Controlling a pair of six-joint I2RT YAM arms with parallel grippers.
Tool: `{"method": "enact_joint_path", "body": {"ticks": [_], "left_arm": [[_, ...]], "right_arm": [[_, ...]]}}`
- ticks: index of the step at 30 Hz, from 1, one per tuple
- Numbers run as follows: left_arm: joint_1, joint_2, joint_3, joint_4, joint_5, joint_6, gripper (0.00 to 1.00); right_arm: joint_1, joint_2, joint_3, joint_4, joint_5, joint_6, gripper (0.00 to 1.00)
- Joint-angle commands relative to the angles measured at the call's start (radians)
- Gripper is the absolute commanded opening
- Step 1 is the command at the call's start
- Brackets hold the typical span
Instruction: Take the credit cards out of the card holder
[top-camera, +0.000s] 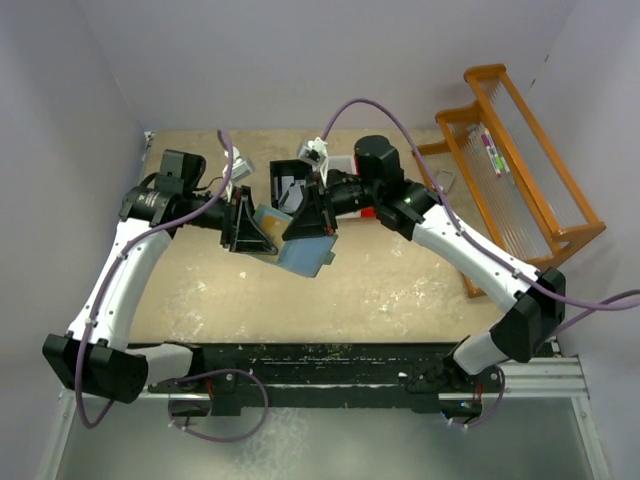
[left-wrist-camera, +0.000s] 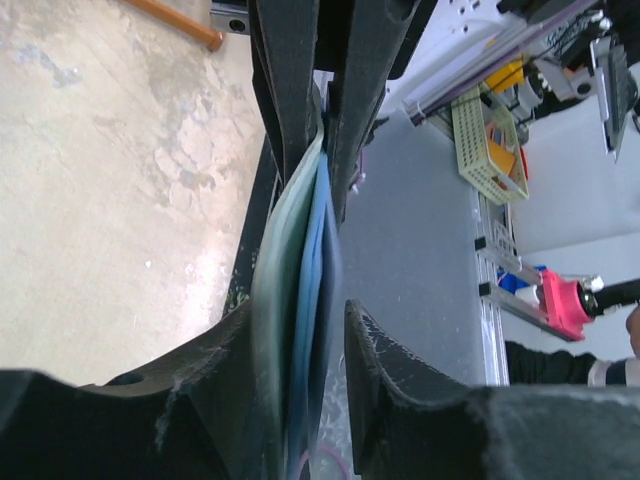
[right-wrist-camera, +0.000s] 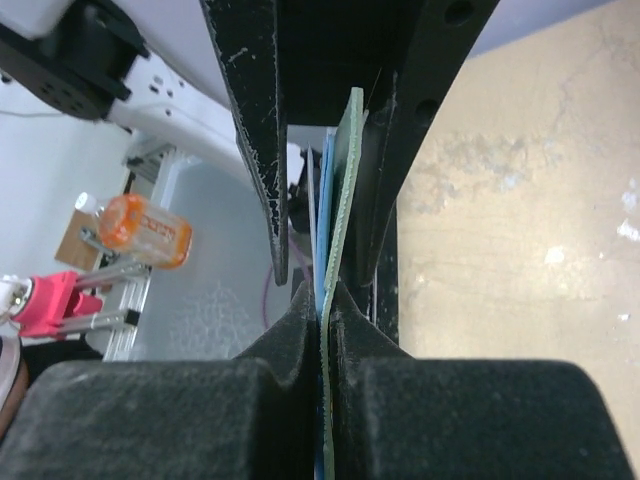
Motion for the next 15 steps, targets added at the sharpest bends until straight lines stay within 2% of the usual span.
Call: {"method": "enact_joint_path", "body": {"ticks": [1, 4, 10, 13, 15], "left_arm": [[0.003, 0.035, 0.061, -0.246, 0.037, 0.271, 0.39], [0.003, 0.021, 0.038, -0.191, 0.016, 0.229, 0.36], [0.003, -0.034, -0.062, -0.034, 0.018, 0.085, 0.18], [0.003, -0.04, -0.085, -0.038, 0.035, 0.086, 0.21], [0.003, -0.039, -0.084, -0.058, 0.042, 0.103, 0.32]], "right_arm": [[0.027, 0.06, 0.097, -0.337, 0.025, -0.249, 0.0], [0.036, 0.075, 0.13, -0.385, 0.036, -0.285, 0.0], [0.039, 0.07, 0.141, -0.362, 0.03, -0.271, 0.0], [0.038, 0.066, 0.161, -0.374, 0.028, -0.263, 0.0], [0.038, 0.058, 0.165, -0.373, 0.025, -0.256, 0.0]]}}
